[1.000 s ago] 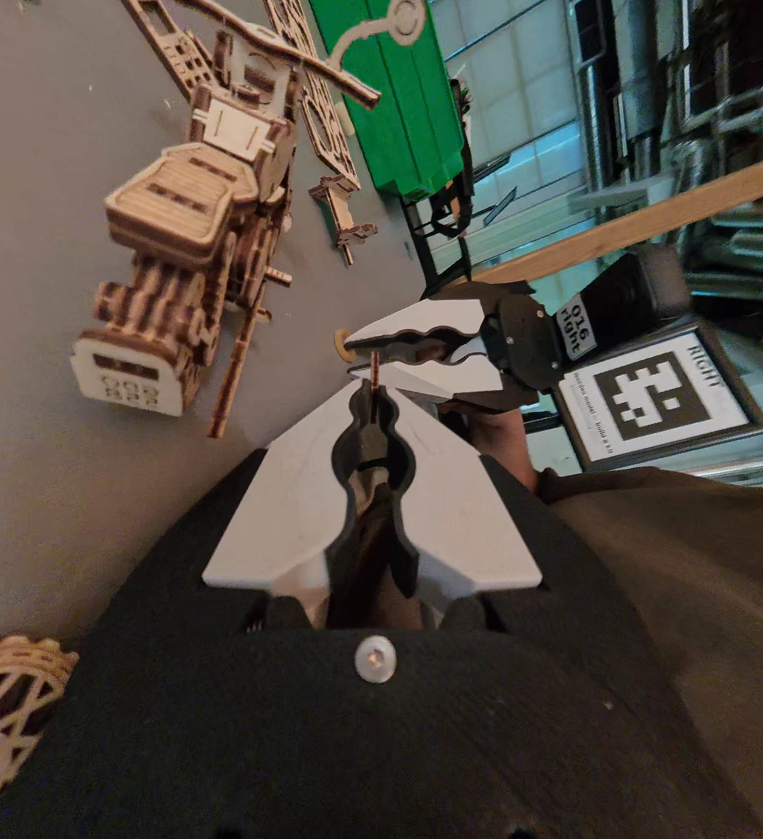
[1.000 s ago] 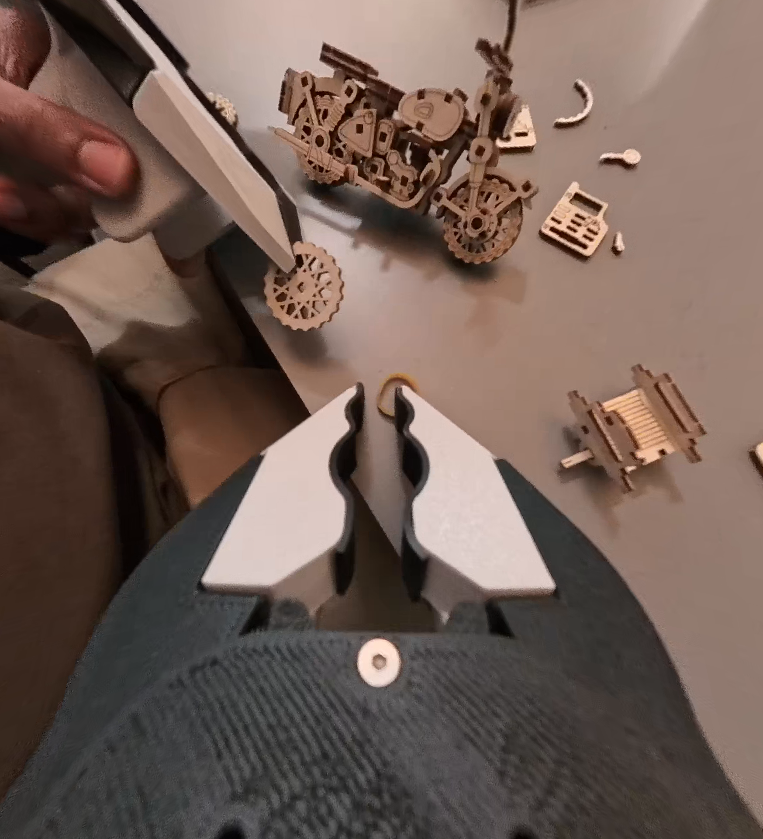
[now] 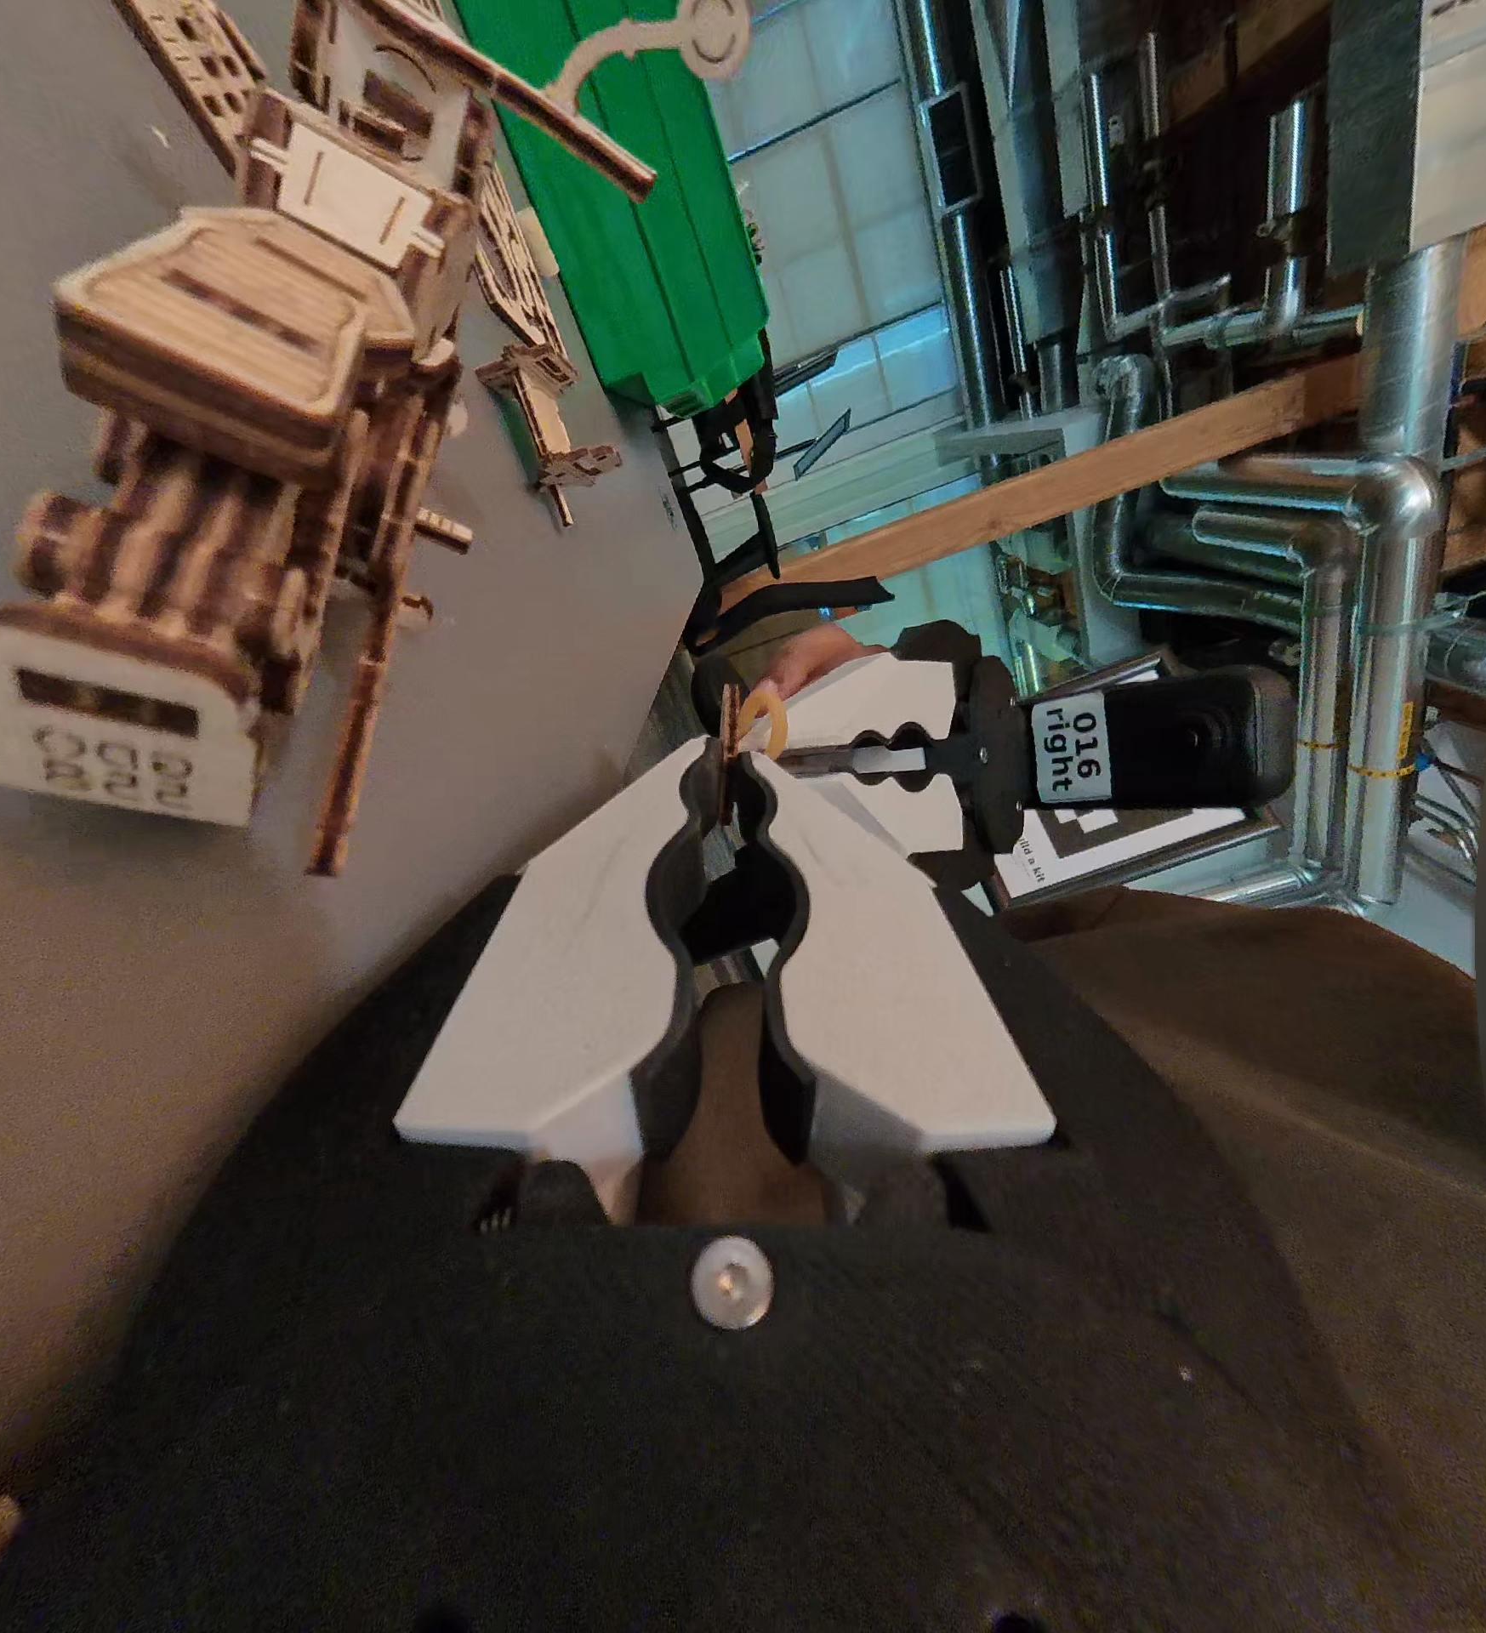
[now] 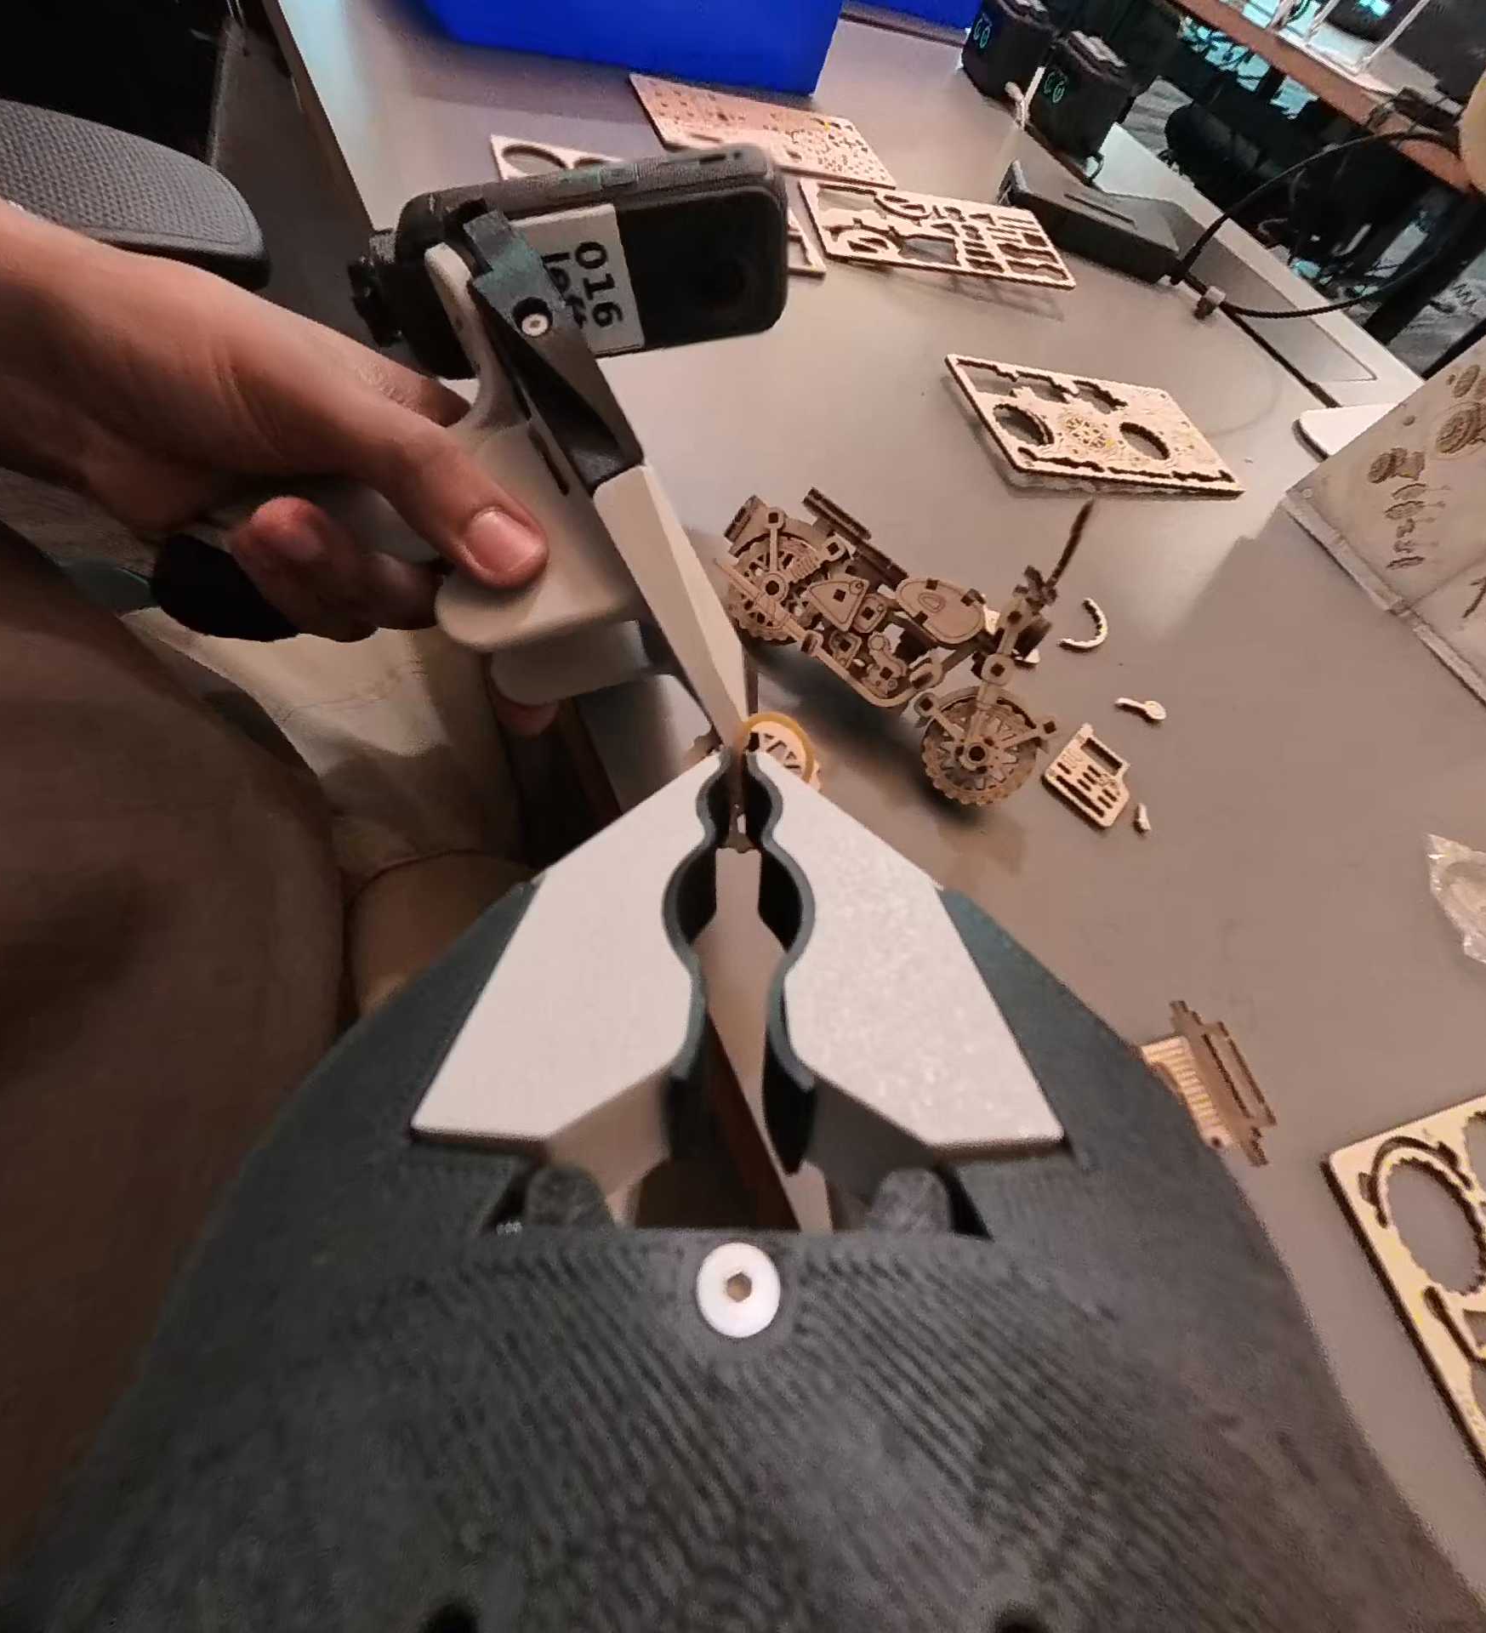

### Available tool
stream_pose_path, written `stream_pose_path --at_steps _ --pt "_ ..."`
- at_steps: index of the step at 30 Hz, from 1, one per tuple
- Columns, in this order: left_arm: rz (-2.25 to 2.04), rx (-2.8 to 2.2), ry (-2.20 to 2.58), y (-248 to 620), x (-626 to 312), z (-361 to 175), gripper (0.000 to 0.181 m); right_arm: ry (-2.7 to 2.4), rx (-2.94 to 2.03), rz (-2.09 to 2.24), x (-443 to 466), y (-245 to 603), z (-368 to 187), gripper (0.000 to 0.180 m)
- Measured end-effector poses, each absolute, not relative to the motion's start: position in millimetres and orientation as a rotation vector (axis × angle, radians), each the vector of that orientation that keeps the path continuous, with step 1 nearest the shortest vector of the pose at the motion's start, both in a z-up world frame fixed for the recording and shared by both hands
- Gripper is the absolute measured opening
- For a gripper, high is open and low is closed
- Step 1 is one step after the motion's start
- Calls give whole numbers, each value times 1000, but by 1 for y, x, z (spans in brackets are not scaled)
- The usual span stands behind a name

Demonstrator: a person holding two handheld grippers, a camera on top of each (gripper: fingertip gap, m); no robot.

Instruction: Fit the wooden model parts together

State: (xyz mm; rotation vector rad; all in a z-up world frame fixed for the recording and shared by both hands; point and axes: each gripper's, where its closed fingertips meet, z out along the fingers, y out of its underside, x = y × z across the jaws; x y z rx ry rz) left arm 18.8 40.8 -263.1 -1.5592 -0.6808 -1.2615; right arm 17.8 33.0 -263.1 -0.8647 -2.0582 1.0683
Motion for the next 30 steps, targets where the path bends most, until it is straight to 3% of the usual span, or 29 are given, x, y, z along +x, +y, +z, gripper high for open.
stream_pose_path --at_steps 9,30 --pt "-1404 -1431 -574 38 27 -239 6 -2055 -946 1197 22 33 -259 1" --pt "-1355 -1507 -649 40 25 -254 2 -2094 -899 1048 19 35 -275 1"
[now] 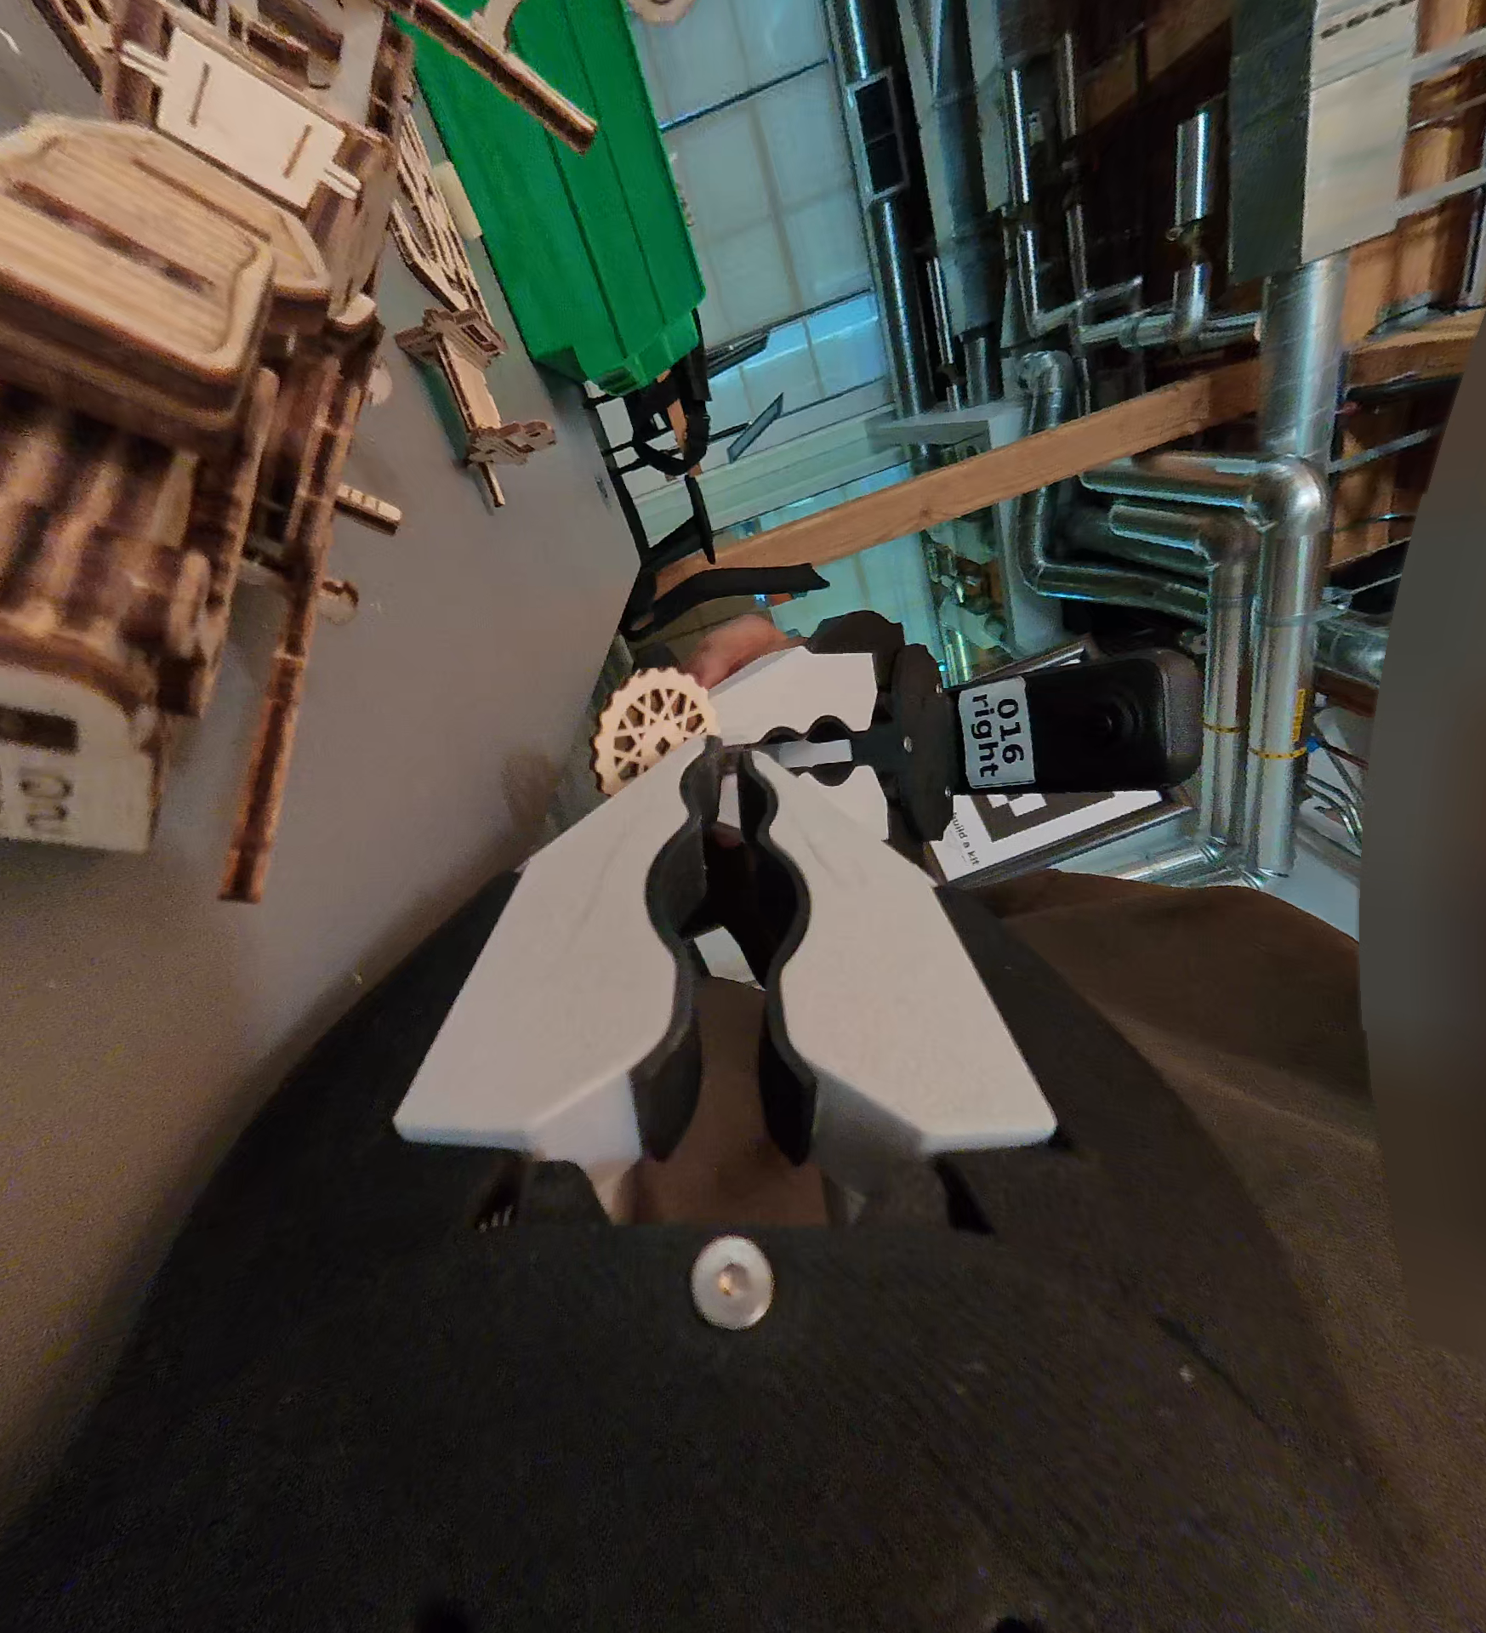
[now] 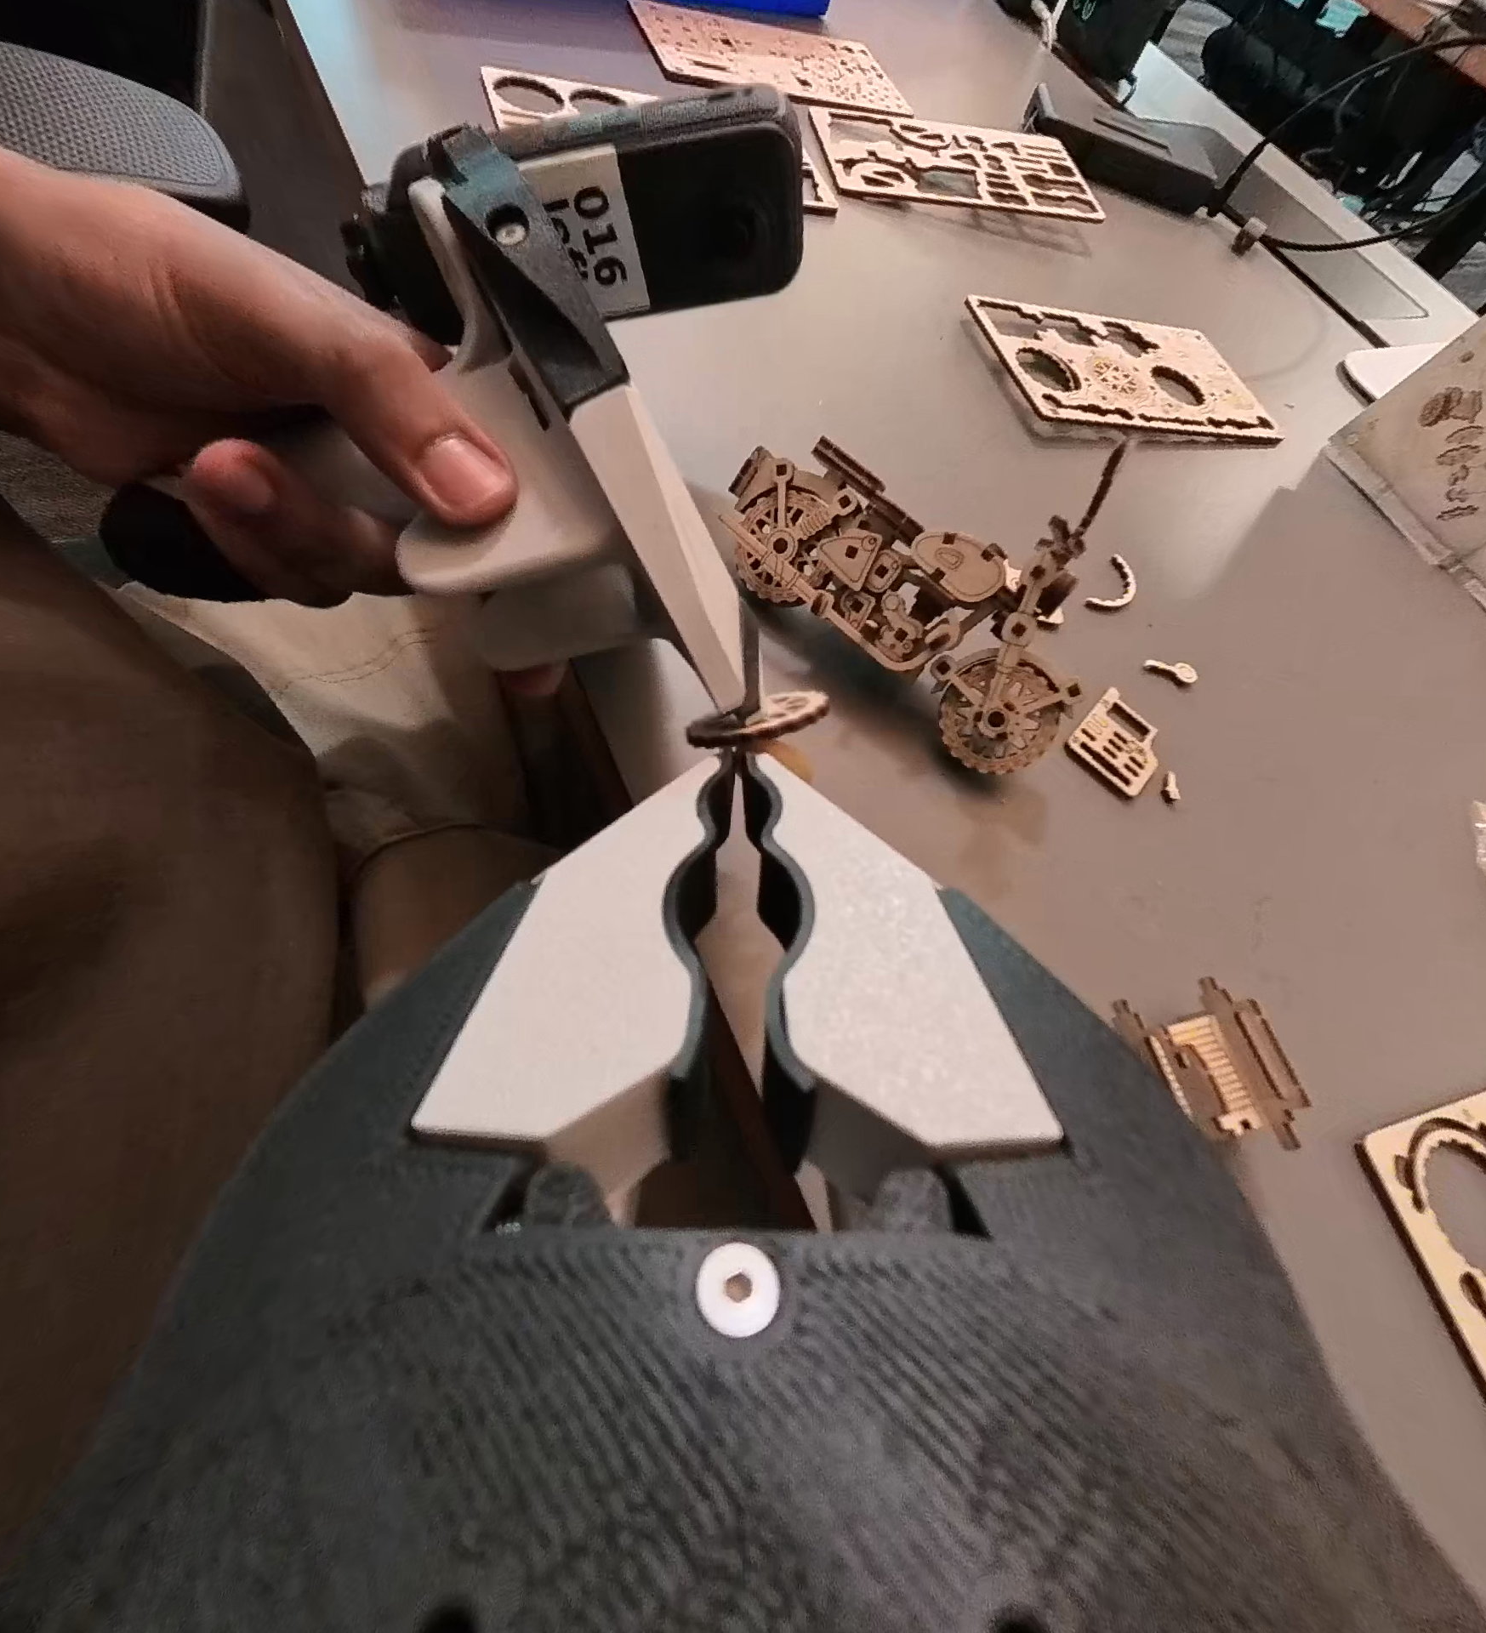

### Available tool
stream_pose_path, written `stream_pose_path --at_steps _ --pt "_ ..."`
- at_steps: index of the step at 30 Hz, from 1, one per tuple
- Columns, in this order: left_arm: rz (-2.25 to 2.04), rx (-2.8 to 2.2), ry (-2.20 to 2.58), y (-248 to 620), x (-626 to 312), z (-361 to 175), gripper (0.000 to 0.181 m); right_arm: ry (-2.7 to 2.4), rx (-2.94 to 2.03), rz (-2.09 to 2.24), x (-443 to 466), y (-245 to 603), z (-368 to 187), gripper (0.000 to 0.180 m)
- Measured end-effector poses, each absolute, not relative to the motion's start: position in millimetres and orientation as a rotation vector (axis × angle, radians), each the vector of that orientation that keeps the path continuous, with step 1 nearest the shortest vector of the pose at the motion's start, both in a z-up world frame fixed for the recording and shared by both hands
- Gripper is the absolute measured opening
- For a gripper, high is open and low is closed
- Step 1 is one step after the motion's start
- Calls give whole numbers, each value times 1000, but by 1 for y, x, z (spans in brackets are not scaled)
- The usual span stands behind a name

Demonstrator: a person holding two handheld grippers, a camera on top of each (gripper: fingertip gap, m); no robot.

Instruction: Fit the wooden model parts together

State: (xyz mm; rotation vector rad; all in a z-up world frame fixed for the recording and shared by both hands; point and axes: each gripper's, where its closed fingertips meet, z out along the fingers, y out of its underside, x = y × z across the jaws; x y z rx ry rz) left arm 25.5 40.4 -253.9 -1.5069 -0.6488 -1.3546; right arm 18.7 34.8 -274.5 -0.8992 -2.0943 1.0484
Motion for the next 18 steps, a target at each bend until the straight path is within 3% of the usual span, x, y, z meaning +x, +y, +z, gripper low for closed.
stream_pose_path --at_steps 9,18 --pt "-1309 -1569 -686 41 24 -263 15 -2104 -904 1045 19 35 -277 1" --pt "-1325 -1580 -694 41 25 -266 15 -2128 -860 1010 20 33 -279 1"
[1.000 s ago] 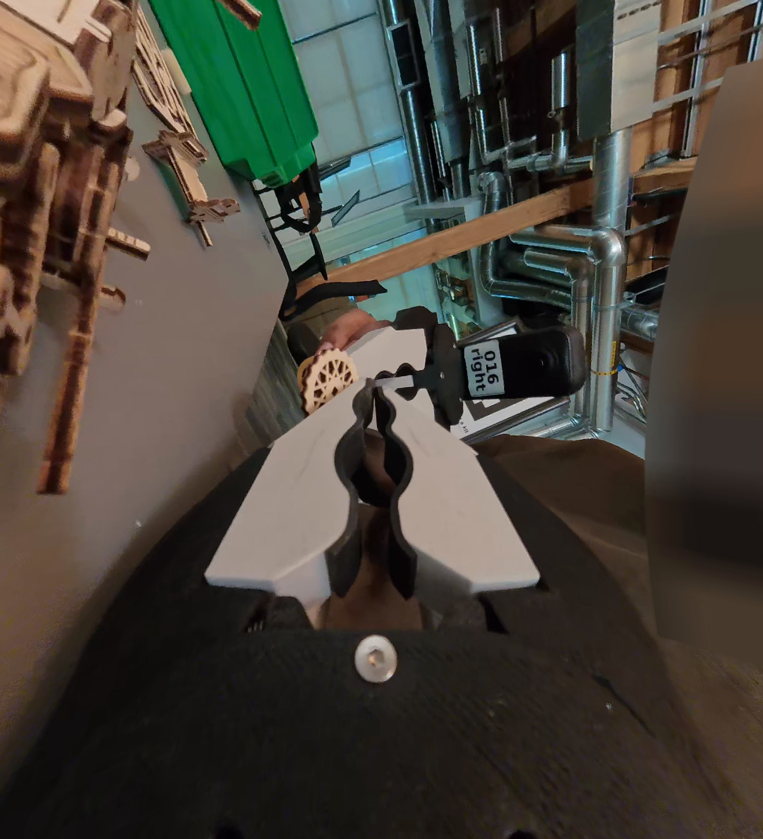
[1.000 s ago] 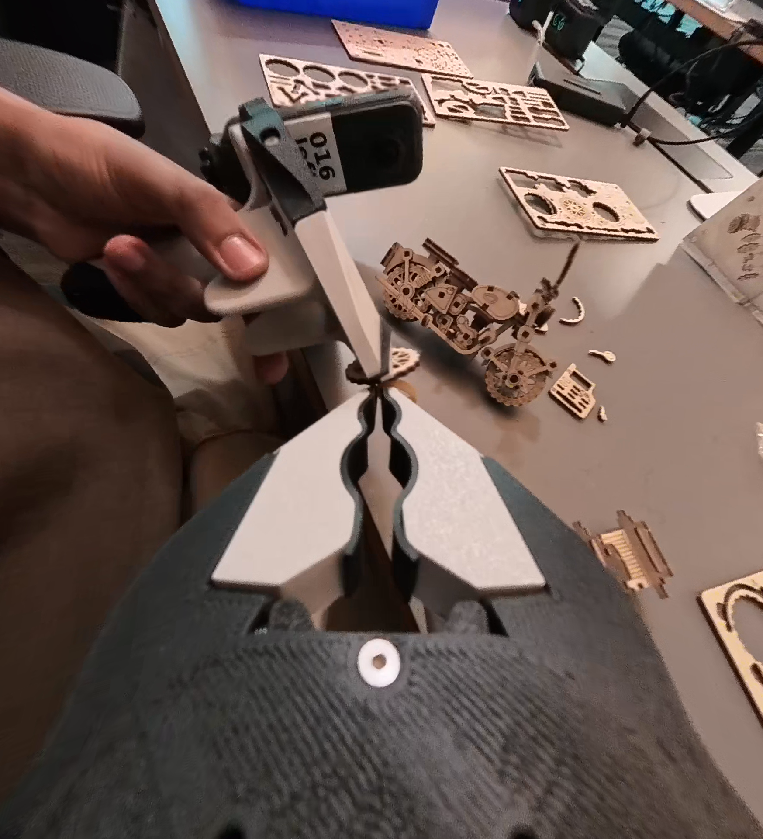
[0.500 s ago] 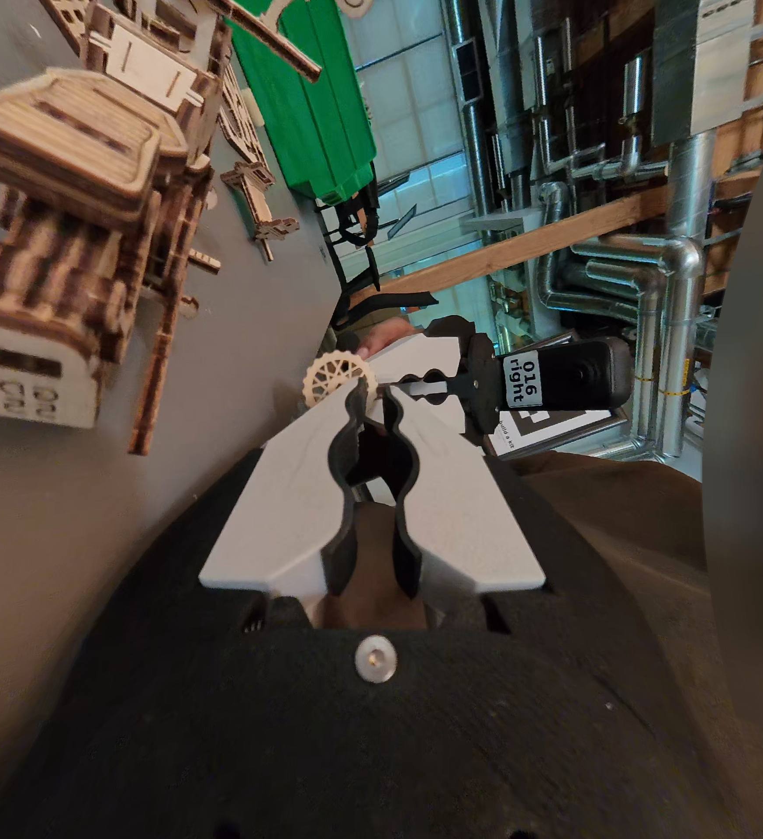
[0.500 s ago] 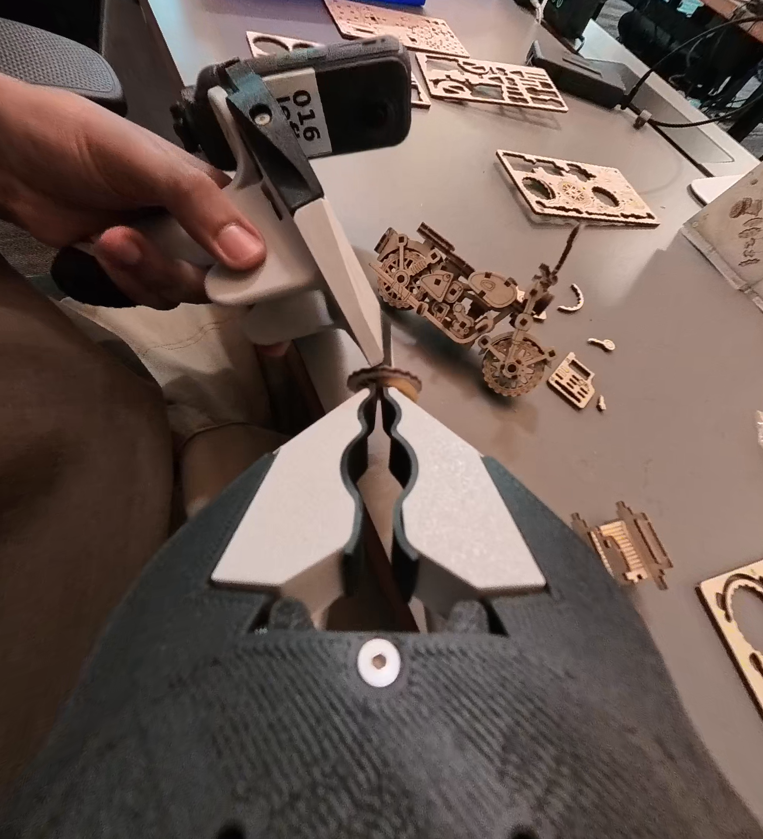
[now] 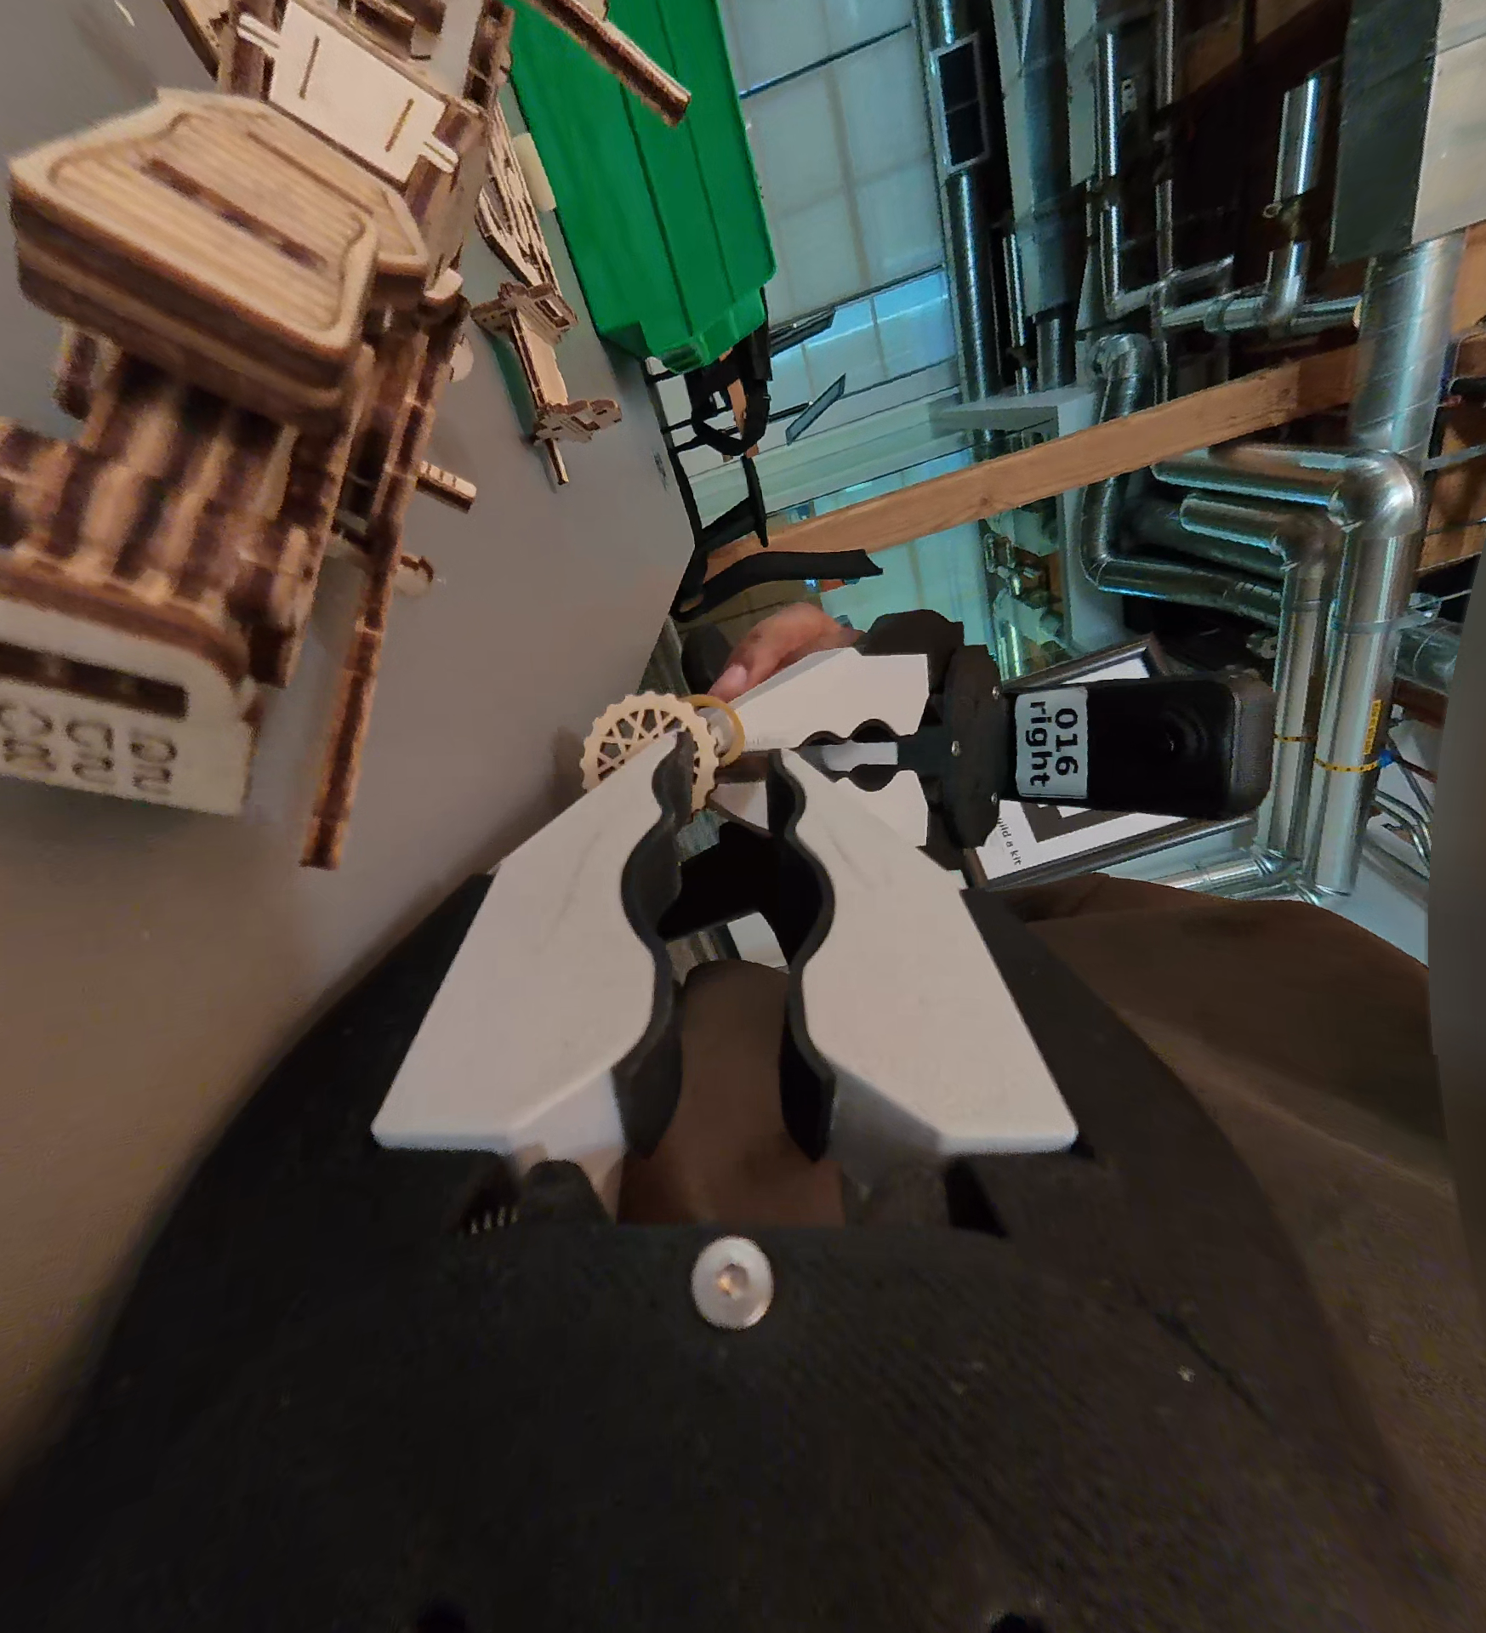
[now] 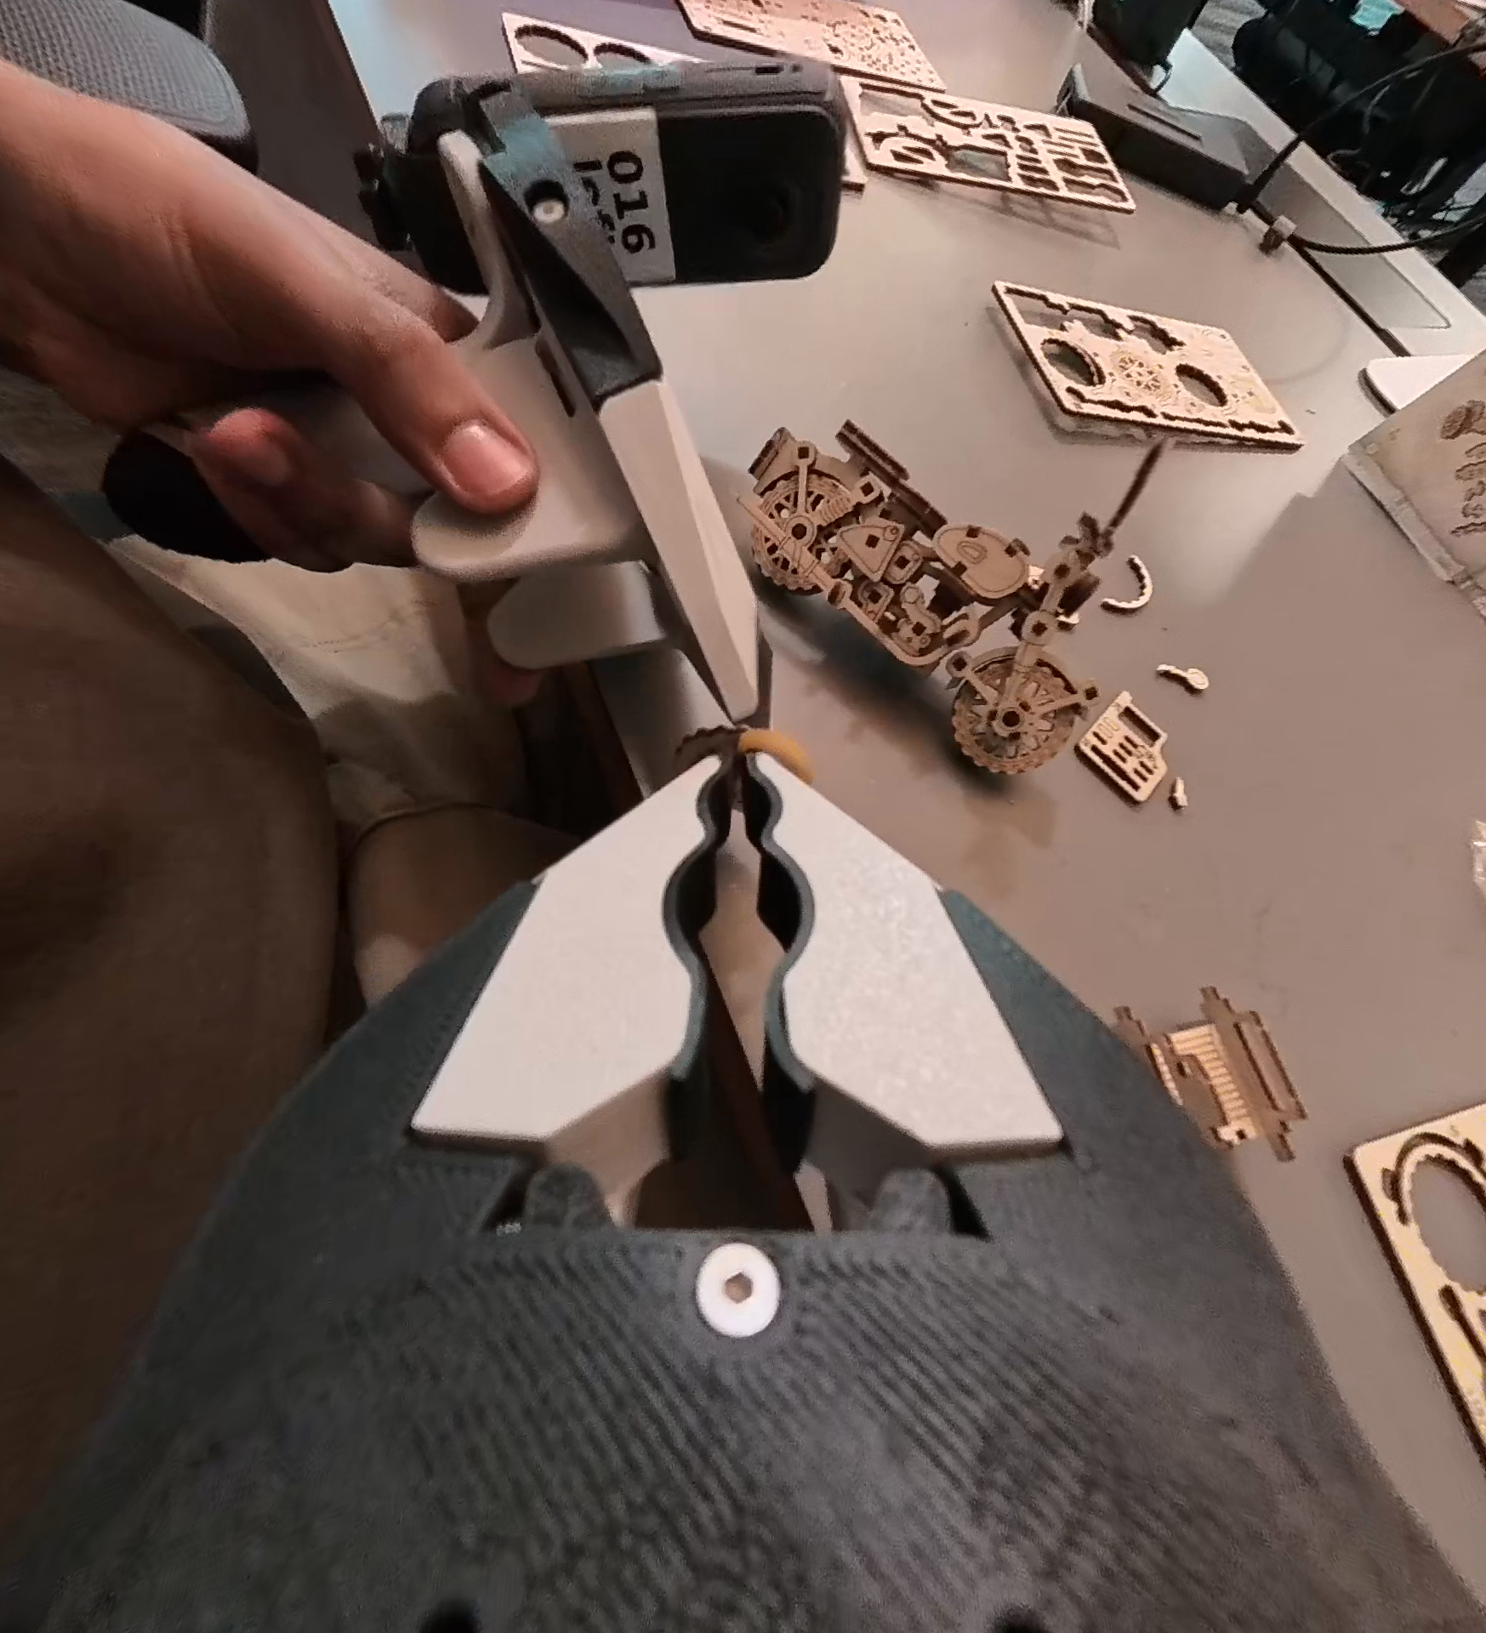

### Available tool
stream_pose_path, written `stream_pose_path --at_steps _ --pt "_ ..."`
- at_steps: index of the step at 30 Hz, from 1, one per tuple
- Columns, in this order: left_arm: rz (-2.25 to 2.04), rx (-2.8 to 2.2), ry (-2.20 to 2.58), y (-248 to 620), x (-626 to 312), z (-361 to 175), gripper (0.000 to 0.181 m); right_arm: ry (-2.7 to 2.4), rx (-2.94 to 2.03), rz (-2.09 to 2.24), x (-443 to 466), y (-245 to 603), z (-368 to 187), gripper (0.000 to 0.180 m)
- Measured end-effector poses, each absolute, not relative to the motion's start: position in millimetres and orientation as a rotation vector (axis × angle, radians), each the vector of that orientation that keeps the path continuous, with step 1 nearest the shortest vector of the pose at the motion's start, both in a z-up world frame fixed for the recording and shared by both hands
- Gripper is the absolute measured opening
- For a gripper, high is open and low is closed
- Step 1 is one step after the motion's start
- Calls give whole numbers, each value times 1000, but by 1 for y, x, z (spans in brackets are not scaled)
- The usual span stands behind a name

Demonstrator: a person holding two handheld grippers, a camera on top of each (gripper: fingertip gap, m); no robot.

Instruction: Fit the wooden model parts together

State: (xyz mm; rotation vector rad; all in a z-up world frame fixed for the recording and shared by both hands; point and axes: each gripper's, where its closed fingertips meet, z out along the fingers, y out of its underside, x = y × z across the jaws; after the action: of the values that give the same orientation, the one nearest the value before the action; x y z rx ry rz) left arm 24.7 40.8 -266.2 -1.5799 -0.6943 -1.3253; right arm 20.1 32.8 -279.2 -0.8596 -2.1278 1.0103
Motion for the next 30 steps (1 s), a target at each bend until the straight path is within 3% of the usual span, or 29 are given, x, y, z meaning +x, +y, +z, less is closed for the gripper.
stream_pose_path --at_steps 19,30 --pt "-1237 -1638 -725 41 18 -276 4 -2179 -888 957 20 31 -292 4" --pt "-1298 -1549 -726 38 13 -266 3 -2044 -1035 1274 20 43 -263 13"
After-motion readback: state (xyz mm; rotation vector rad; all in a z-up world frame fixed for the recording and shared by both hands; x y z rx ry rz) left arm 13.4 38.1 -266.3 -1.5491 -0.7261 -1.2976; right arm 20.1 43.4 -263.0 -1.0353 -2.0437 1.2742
